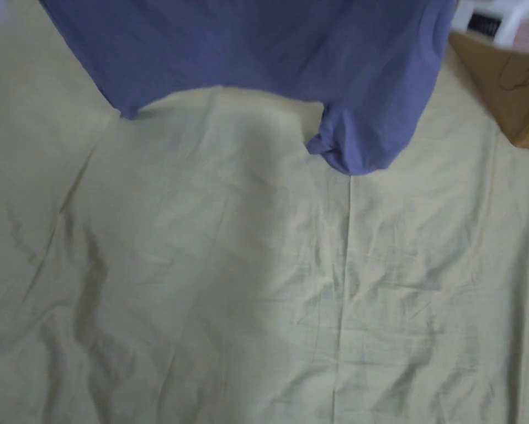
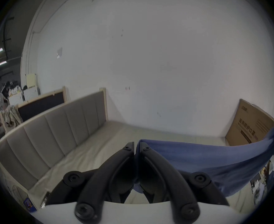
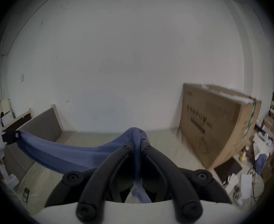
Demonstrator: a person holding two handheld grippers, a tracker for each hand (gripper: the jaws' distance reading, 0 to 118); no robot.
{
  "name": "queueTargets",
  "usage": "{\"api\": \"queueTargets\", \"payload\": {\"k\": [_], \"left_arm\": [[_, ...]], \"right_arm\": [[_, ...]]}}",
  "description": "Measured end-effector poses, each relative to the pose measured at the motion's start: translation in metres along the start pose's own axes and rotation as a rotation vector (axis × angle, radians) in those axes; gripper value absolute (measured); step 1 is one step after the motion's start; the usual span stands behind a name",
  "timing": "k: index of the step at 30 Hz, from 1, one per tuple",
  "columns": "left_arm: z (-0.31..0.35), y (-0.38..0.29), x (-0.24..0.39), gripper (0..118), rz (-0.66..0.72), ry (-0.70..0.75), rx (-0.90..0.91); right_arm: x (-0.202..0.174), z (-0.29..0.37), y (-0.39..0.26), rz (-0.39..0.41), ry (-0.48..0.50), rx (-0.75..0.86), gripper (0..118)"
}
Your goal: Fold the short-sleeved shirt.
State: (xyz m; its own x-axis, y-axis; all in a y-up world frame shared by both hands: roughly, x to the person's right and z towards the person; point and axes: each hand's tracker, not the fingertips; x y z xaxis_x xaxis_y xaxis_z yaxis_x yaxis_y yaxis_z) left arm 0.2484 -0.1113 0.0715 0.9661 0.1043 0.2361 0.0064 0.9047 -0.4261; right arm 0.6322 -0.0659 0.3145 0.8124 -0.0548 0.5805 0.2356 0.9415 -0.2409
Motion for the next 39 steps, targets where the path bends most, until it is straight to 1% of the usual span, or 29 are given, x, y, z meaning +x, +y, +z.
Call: {"api": "queueTargets", "payload": {"k": [2,4,9,10,11,13,16,17,19,21,23,27,29,30,31,32,33,34,36,38,39], "left_arm": [[0.008,-0.029,-0.015,4,-0.005,-0.003,-0.026],[0.024,-0.062,-0.031,4,-0.006,-0.062,-0.041],[0.071,-0.167,-0.070,4,-0.051,-0.092,-0.130],[0.082,-0.189,-0.079,4,-0.068,-0.100,-0.175],[0.093,-0.213,-0.088,4,-0.073,-0.107,-0.157],[0.112,-0.258,-0.104,4,-0.094,-0.106,-0.196],[0.134,-0.318,-0.123,4,-0.093,-0.089,-0.328],[0.140,-0.337,-0.130,4,-0.093,-0.086,-0.363],[0.152,-0.368,-0.140,4,-0.078,-0.061,-0.421],[0.164,-0.390,-0.151,4,-0.077,-0.054,-0.451],[0.171,-0.401,-0.163,4,-0.074,-0.045,-0.476],[0.194,-0.394,-0.177,4,-0.026,-0.056,-0.477],[0.201,-0.391,-0.176,4,-0.049,-0.053,-0.486],[0.203,-0.391,-0.174,5,-0.068,-0.061,-0.499],[0.204,-0.390,-0.173,19,-0.078,-0.057,-0.504],[0.207,-0.388,-0.173,45,-0.071,-0.053,-0.500],[0.209,-0.385,-0.175,75,-0.056,-0.035,-0.493],[0.212,-0.383,-0.179,98,-0.007,-0.034,-0.479],[0.220,-0.369,-0.186,100,0.063,-0.036,-0.398],[0.230,-0.352,-0.186,100,0.103,-0.027,-0.350],[0.233,-0.343,-0.183,102,0.118,-0.052,-0.321]], "right_arm": [[0.009,0.007,-0.036,-0.029,0.033,-0.061,7],[0.018,0.020,-0.076,-0.059,0.044,-0.114,7],[0.045,0.067,-0.185,-0.116,0.072,-0.264,7],[0.051,0.077,-0.208,-0.117,0.075,-0.292,7],[0.051,0.094,-0.232,-0.102,0.069,-0.316,7],[0.056,0.116,-0.273,-0.074,0.065,-0.380,7],[0.061,0.146,-0.327,-0.113,0.063,-0.477,7],[0.063,0.154,-0.344,-0.112,0.063,-0.499,7],[0.062,0.171,-0.372,-0.083,0.067,-0.546,7],[0.063,0.187,-0.393,-0.072,0.066,-0.563,7],[0.065,0.205,-0.410,-0.078,0.068,-0.591,7],[0.076,0.231,-0.435,-0.124,0.078,-0.611,7],[0.078,0.241,-0.442,-0.154,0.086,-0.616,7],[0.078,0.243,-0.444,-0.157,0.083,-0.618,16],[0.081,0.245,-0.444,-0.155,0.071,-0.614,43],[0.081,0.248,-0.441,-0.142,0.039,-0.597,75],[0.082,0.251,-0.437,-0.134,0.033,-0.587,105],[0.083,0.255,-0.433,-0.131,0.038,-0.575,118],[0.084,0.267,-0.417,-0.105,0.043,-0.503,115],[0.082,0.277,-0.400,-0.059,0.009,-0.453,115],[0.080,0.283,-0.389,-0.043,-0.018,-0.400,115]]}}
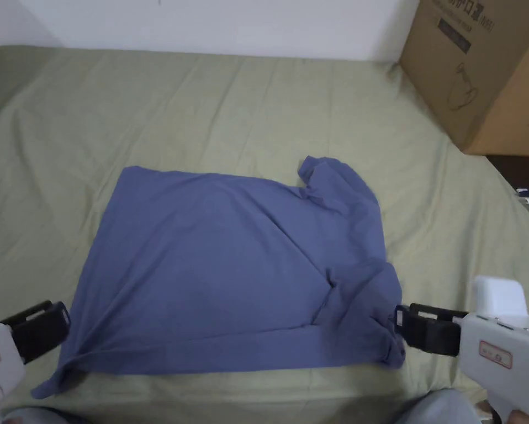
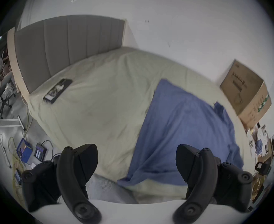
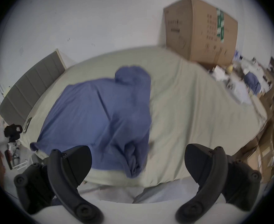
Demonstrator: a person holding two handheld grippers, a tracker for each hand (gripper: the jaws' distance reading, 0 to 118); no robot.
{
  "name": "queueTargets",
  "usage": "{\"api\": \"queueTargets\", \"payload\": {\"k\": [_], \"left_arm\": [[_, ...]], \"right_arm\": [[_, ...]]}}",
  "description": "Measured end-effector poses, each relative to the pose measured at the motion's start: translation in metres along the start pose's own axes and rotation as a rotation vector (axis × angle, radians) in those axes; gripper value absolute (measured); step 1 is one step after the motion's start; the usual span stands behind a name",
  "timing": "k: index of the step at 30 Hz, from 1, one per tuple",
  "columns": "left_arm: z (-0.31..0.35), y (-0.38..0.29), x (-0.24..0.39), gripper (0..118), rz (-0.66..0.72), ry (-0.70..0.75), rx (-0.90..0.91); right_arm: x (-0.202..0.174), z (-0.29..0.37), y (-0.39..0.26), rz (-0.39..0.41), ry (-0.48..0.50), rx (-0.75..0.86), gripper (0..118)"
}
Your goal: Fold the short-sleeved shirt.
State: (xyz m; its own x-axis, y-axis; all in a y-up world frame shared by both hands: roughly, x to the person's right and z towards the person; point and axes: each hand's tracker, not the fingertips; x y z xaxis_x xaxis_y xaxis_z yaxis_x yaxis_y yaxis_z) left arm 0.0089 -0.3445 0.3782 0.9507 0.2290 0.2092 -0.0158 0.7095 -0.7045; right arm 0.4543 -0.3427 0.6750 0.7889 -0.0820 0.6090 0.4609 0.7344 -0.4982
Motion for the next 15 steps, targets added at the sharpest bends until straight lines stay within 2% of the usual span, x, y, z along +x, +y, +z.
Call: {"api": "queueTargets", "payload": {"k": [2,8,11,15], "left_arm": [[0.013,0.014,0.011,103,-0.023,-0.031,0.075],[0.055,0.040,0.067,103,-0.222,-0.057,0.412],[0.064,0.048,0.086,103,-0.275,-0.096,0.488],[0.071,0.048,0.104,98,-0.329,-0.144,0.508]], "right_arm": [[-0.008,0.020,0.017,0.023,-0.023,0.109,115],[-0.054,0.079,0.064,0.102,-0.021,0.443,118],[-0.072,0.092,0.076,0.169,-0.003,0.499,118],[-0.088,0.098,0.077,0.154,-0.042,0.540,116]]}}
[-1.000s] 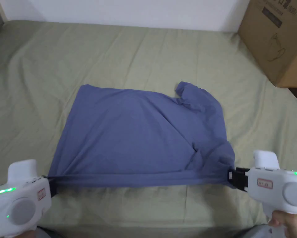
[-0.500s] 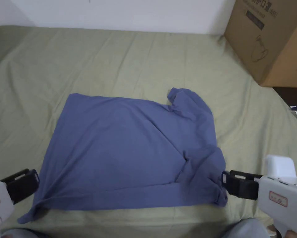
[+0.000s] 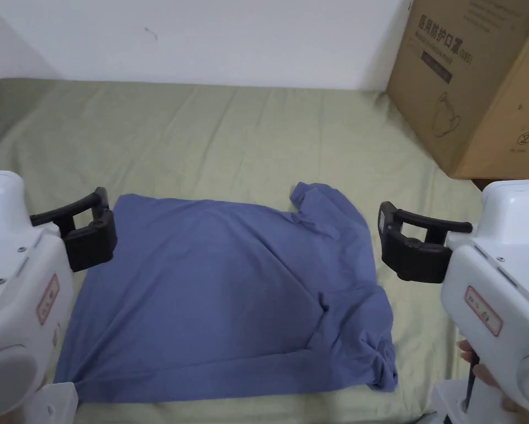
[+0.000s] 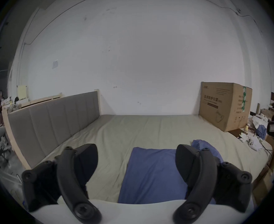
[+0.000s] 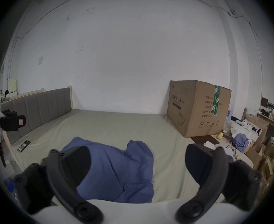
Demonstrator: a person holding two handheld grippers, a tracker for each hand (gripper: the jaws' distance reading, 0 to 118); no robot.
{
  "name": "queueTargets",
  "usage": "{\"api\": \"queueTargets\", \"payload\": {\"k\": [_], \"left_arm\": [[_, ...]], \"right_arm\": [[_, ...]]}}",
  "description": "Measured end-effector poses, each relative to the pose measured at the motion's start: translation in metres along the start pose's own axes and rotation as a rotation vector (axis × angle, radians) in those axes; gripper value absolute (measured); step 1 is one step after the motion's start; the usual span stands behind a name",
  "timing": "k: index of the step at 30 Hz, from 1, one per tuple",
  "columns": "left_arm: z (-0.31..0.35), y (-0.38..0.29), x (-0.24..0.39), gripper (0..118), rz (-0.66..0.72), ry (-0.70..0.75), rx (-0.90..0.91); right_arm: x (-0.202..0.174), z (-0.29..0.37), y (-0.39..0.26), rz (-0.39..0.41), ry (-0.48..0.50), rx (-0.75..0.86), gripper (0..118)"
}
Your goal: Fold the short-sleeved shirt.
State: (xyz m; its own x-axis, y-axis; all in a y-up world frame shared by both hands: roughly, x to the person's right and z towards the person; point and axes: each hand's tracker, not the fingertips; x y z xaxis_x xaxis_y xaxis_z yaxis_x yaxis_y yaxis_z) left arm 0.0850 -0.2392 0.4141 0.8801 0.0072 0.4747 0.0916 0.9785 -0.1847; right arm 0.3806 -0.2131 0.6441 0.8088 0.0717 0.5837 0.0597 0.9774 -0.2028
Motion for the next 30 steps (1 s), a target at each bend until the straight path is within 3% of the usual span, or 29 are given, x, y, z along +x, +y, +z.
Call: {"api": "queueTargets", "payload": {"k": [2,3,4,5,6,7,13,16,17,18,20,21,30], "left_arm": [[0.002,-0.001,0.006,67,-0.004,-0.030,-0.002],[0.002,-0.002,0.008,37,-0.006,-0.045,-0.007],[0.001,-0.004,0.009,0,-0.017,-0.083,-0.030],[0.001,-0.007,0.012,0,-0.027,-0.084,-0.044],[0.003,-0.010,0.016,0,-0.038,-0.067,-0.047],[0.003,-0.011,0.016,0,-0.064,-0.106,-0.076],[-0.002,-0.014,0.007,0,0.042,-0.124,-0.160],[-0.011,-0.006,-0.007,0,0.026,-0.091,-0.283],[-0.015,-0.005,-0.013,1,0.011,-0.077,-0.346],[-0.020,-0.007,-0.021,14,0.025,-0.053,-0.394],[-0.028,-0.015,-0.036,93,0.045,-0.048,-0.513],[-0.032,-0.022,-0.044,112,0.059,-0.050,-0.561],[-0.052,-0.130,-0.064,110,-0.072,-0.036,-0.979]], "right_arm": [[-0.003,0.002,-0.002,-0.015,-0.006,0.010,98],[-0.005,0.003,-0.003,-0.024,-0.005,0.005,79],[-0.006,0.002,-0.004,-0.039,-0.003,-0.008,42],[-0.004,0.000,-0.007,-0.057,0.013,-0.026,20],[-0.004,-0.001,-0.010,-0.080,0.038,-0.036,5],[-0.004,-0.001,-0.012,-0.091,0.032,-0.033,2],[-0.002,-0.007,-0.019,-0.123,0.040,-0.065,0],[-0.001,-0.008,-0.020,-0.109,0.050,-0.074,0],[-0.003,-0.008,-0.019,-0.102,0.052,-0.079,0],[-0.002,-0.009,-0.020,-0.101,0.057,-0.084,0],[-0.001,-0.011,-0.022,-0.111,0.067,-0.091,0],[0.000,-0.012,-0.023,-0.114,0.068,-0.097,0],[0.001,-0.022,-0.039,-0.096,0.066,-0.187,0]]}}
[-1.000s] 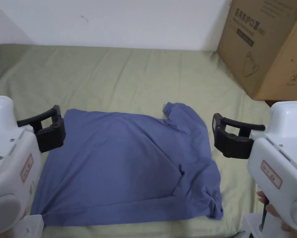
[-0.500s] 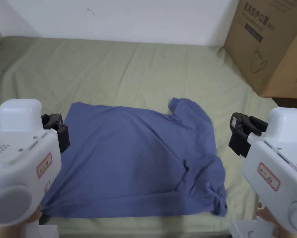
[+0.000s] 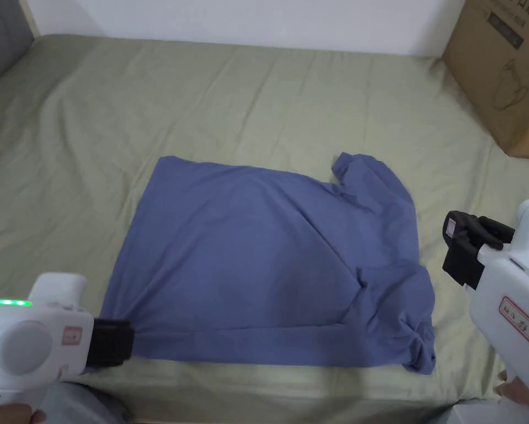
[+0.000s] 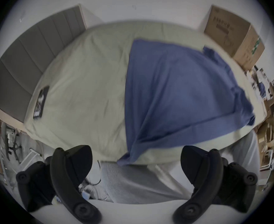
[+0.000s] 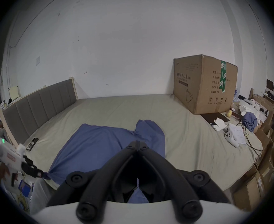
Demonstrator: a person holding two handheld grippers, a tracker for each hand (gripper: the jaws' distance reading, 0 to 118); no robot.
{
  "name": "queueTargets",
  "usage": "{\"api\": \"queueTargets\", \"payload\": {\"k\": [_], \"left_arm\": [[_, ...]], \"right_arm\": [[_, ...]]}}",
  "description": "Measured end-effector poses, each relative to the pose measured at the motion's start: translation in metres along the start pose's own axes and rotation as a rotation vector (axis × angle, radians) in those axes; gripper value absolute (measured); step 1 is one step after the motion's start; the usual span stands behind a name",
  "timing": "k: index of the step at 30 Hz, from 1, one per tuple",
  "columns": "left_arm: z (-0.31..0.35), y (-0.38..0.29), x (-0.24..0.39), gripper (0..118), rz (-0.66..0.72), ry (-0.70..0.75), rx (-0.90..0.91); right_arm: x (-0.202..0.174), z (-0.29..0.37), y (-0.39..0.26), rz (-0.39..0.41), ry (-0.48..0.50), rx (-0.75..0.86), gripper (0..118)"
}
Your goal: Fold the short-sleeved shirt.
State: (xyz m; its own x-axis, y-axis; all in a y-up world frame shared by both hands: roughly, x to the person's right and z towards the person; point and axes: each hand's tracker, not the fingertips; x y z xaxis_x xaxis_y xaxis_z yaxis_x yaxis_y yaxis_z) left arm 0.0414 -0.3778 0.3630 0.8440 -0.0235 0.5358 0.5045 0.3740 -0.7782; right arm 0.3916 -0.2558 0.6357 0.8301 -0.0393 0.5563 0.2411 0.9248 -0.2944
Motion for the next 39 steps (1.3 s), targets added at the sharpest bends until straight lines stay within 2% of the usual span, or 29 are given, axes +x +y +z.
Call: {"api": "queueTargets", "payload": {"k": [2,3,6,9,11,15,16,17,18,19,20,21,22,23,25,27,28,29,30,31,32,34,39], "left_arm": [[-0.019,-0.005,-0.004,96,-0.002,0.015,-0.023],[-0.027,-0.006,-0.005,84,0.006,0.024,-0.041],[-0.041,-0.008,-0.010,4,0.042,-0.003,-0.092],[-0.043,-0.010,-0.021,3,0.175,-0.092,-0.065],[-0.031,-0.011,-0.027,3,0.249,-0.135,0.020],[0.004,-0.009,-0.024,3,0.273,-0.109,0.182],[0.012,-0.007,-0.023,3,0.274,-0.110,0.213],[0.019,-0.006,-0.023,3,0.281,-0.109,0.241],[0.025,-0.003,-0.022,3,0.306,-0.139,0.261],[0.030,-0.001,-0.022,3,0.321,-0.160,0.278],[0.033,0.000,-0.022,3,0.328,-0.172,0.286],[0.037,0.002,-0.021,3,0.329,-0.170,0.287],[0.039,0.004,-0.019,3,0.331,-0.171,0.296],[0.040,0.004,-0.017,3,0.326,-0.172,0.298],[0.042,0.005,-0.015,3,0.313,-0.166,0.299],[0.038,0.006,-0.017,3,0.318,-0.167,0.289],[0.038,0.005,-0.017,3,0.323,-0.169,0.286],[0.038,0.005,-0.017,3,0.328,-0.170,0.283],[0.036,0.005,-0.018,3,0.335,-0.171,0.277],[0.035,0.005,-0.018,3,0.340,-0.167,0.272],[0.033,0.005,-0.019,3,0.343,-0.169,0.268],[0.031,0.004,-0.019,3,0.347,-0.167,0.256],[0.037,0.008,-0.021,3,0.357,-0.166,0.249]], "right_arm": [[0.003,-0.001,-0.004,-0.005,-0.008,-0.012,0],[0.004,-0.002,-0.005,-0.008,-0.017,-0.021,0],[0.010,-0.004,-0.009,-0.022,-0.032,-0.047,0],[0.015,-0.007,-0.013,-0.036,-0.043,-0.085,0],[0.019,-0.010,-0.017,-0.027,-0.055,-0.128,0],[0.032,-0.024,-0.027,-0.033,-0.063,-0.260,0],[0.037,-0.030,-0.030,-0.045,-0.058,-0.308,8],[0.041,-0.035,-0.033,-0.054,-0.047,-0.364,26],[0.045,-0.041,-0.038,-0.067,-0.044,-0.421,53],[0.049,-0.048,-0.043,-0.084,-0.049,-0.477,94],[0.051,-0.055,-0.050,-0.087,-0.056,-0.534,114],[0.052,-0.063,-0.059,-0.079,-0.048,-0.585,117],[0.053,-0.070,-0.069,-0.055,-0.042,-0.636,113],[0.052,-0.072,-0.075,-0.042,-0.032,-0.633,113],[0.049,-0.083,-0.091,0.009,-0.033,-0.727,113],[0.047,-0.092,-0.107,0.034,-0.012,-0.756,112],[0.046,-0.096,-0.112,0.034,-0.013,-0.755,108],[0.045,-0.099,-0.116,0.036,-0.018,-0.763,97],[0.045,-0.102,-0.118,0.035,-0.031,-0.774,71],[0.049,-0.106,-0.122,0.034,-0.049,-0.782,34],[0.051,-0.108,-0.124,0.018,-0.046,-0.781,18],[0.058,-0.106,-0.120,-0.022,-0.029,-0.782,11],[0.073,-0.088,-0.087,-0.093,0.029,-0.736,10]]}}
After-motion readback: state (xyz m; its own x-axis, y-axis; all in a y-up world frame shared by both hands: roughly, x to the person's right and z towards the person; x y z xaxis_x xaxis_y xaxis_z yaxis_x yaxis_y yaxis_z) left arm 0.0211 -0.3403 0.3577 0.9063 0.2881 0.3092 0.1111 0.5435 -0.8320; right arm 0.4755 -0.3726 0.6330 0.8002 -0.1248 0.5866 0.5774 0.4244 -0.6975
